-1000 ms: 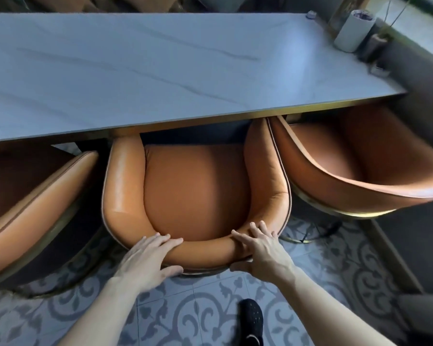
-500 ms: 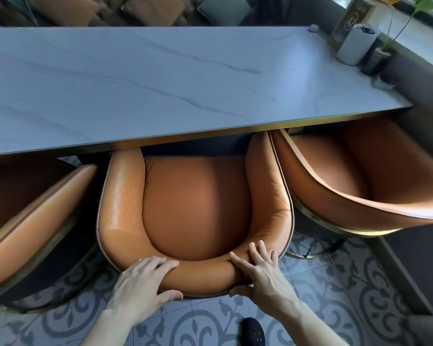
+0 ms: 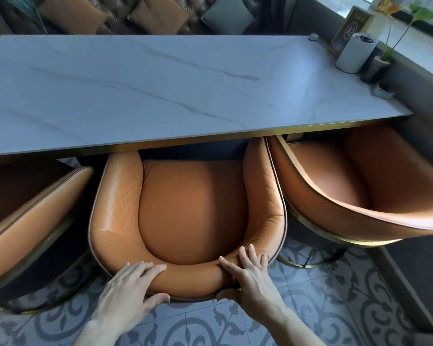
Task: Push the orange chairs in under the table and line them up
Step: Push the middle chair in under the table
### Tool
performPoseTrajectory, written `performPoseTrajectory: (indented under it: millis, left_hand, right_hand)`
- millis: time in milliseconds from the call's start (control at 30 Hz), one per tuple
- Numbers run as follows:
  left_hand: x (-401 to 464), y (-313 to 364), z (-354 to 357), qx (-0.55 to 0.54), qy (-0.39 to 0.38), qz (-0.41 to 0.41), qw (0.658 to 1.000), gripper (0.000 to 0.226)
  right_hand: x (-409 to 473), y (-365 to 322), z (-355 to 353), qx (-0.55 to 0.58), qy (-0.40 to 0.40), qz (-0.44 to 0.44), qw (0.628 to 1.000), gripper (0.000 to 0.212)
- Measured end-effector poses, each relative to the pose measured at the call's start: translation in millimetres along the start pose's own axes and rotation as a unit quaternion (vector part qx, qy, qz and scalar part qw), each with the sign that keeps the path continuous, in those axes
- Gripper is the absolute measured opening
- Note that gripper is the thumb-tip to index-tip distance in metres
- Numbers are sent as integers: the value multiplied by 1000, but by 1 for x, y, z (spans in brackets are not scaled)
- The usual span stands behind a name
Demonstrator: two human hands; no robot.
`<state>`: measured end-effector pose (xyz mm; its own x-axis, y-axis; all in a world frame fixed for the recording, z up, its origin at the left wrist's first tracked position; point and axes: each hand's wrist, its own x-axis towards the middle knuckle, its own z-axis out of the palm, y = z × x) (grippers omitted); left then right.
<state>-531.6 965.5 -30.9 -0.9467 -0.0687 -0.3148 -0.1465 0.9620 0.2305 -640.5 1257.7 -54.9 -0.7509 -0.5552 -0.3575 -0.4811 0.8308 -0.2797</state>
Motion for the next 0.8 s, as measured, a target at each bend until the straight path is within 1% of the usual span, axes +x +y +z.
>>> performPoseTrajectory:
  millis: [267,333,467,633,800]
  left_hand:
    - [-2,34,8,-1,-1,-29,1000,71]
    - [-4,43,9,2,0,-29,1000,75]
    - [-6,66,16,10,5,-32,999,92]
    - [-7,90,24,12,5,-41,999,97]
    - [-7,90,26,4,-2,-52,999,96]
  right_hand:
    - [-6,26,-13,0,0,-13,1000,78]
    - [-10,34,-17,7,-4,-19,1000,78]
    - [-15,52,-27,8,-12,-30,999,78]
    - [-19,71,-36,-14,-27,-42,999,76]
    - [-22,70,-37,-10,-29,-46,998,78]
